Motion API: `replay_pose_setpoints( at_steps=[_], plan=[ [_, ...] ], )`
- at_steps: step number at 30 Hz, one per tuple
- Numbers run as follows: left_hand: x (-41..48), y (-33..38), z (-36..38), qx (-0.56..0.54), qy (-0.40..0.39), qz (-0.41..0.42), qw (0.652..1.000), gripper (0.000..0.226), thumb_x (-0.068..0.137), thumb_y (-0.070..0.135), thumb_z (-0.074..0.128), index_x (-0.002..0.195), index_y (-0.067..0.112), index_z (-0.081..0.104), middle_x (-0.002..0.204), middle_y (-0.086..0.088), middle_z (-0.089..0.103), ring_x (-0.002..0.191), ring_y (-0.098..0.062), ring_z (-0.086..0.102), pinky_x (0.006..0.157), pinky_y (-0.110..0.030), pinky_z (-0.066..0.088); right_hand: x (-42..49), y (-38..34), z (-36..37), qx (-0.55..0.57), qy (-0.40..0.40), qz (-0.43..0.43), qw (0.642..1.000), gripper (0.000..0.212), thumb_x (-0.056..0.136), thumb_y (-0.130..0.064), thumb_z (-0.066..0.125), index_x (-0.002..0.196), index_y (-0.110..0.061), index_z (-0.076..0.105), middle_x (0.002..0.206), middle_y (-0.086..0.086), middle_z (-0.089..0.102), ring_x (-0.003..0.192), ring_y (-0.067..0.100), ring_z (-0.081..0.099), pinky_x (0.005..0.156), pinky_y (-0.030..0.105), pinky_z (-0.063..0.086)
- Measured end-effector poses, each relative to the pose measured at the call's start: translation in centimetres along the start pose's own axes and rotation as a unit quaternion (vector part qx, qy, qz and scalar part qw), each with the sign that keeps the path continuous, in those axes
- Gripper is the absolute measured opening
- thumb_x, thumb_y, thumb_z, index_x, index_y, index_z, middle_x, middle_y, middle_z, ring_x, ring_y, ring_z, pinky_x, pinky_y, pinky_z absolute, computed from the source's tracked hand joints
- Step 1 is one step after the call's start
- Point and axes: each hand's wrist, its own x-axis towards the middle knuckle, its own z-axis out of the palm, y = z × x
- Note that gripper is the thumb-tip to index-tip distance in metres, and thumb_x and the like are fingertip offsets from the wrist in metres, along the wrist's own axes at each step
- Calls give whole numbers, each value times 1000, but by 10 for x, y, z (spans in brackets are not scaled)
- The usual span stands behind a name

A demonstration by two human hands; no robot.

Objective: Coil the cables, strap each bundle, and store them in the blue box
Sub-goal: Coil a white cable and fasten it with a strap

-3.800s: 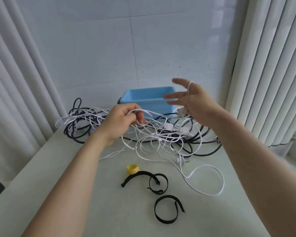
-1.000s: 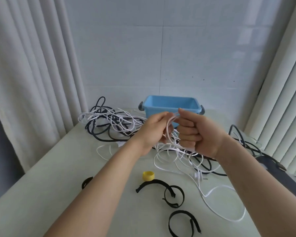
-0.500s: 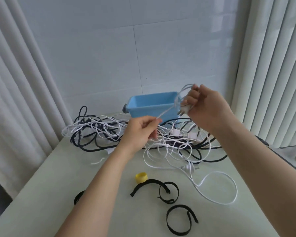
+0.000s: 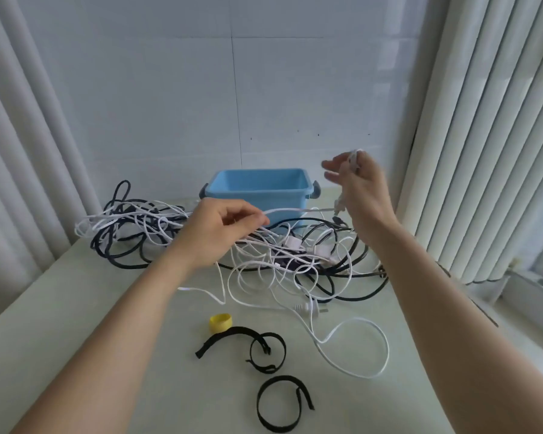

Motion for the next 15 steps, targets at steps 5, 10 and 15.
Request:
replay_pose_setpoints(
  at_steps=[5,10,15],
  plan=[
    [1,7,-9,-129,74,31,988,13,91,29,70,84,22,79,51,10,37,47,-9,29,46,-17,26,-8,4,16,9,-167,51,985,21,108,-21,36,100,-13,54,103,7,71,90,30,72,49,30,50],
    [2,9,-10,-234,128,17,964,20,90,31,67,73,22,75,52,8,29,46,-9,22,44,-20,20,-21,-1,20,31,-301,118,946,34,109,-30,32,112,-6,56,102,22,72,85,38,69,65,37,51],
    [4,8,-13,-295,171,-23,940,26,97,31,62,76,21,73,55,6,30,48,-10,18,43,-21,16,-36,-18,27,38,-440,151,884,57,102,-49,31,120,-2,57,91,23,72,75,33,68,71,39,55]
  ],
)
